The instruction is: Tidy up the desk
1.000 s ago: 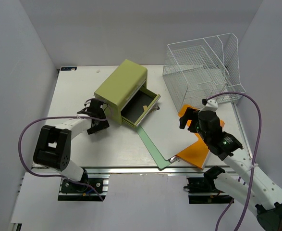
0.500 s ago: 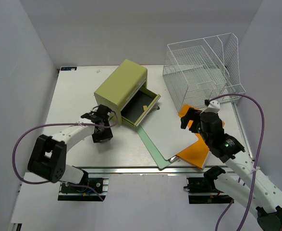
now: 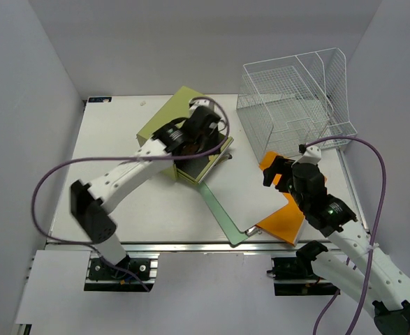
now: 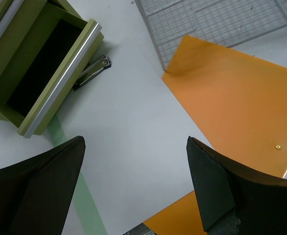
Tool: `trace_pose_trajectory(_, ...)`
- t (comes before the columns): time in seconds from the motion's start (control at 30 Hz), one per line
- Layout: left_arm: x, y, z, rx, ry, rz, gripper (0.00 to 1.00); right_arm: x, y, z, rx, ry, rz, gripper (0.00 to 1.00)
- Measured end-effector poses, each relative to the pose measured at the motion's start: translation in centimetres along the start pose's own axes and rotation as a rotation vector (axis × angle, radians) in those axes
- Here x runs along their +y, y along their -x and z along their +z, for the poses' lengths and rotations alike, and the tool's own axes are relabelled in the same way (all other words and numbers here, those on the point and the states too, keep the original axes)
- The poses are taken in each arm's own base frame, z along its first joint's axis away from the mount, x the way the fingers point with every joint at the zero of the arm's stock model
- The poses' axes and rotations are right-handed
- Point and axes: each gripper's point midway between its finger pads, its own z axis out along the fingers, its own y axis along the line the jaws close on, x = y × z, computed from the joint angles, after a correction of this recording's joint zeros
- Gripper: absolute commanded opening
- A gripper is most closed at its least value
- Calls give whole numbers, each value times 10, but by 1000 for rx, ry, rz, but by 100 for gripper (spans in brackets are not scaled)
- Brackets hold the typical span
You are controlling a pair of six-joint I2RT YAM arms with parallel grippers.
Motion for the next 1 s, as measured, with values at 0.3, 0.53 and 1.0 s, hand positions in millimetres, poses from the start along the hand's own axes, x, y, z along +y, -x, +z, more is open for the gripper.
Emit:
trace_pose_trajectory(0.3,8,23,113,-56,327,-63,58,-3,3,-1,-17,-17,10,89)
trace_pose_trajectory(0.53,44,4,155,8,445,-87,84,-4,3,0,-18,-24,9,89)
trace_pose_trajectory(1.0,6,29,115,5,251,-13,98,0,2,-1,-10,0,-1,89)
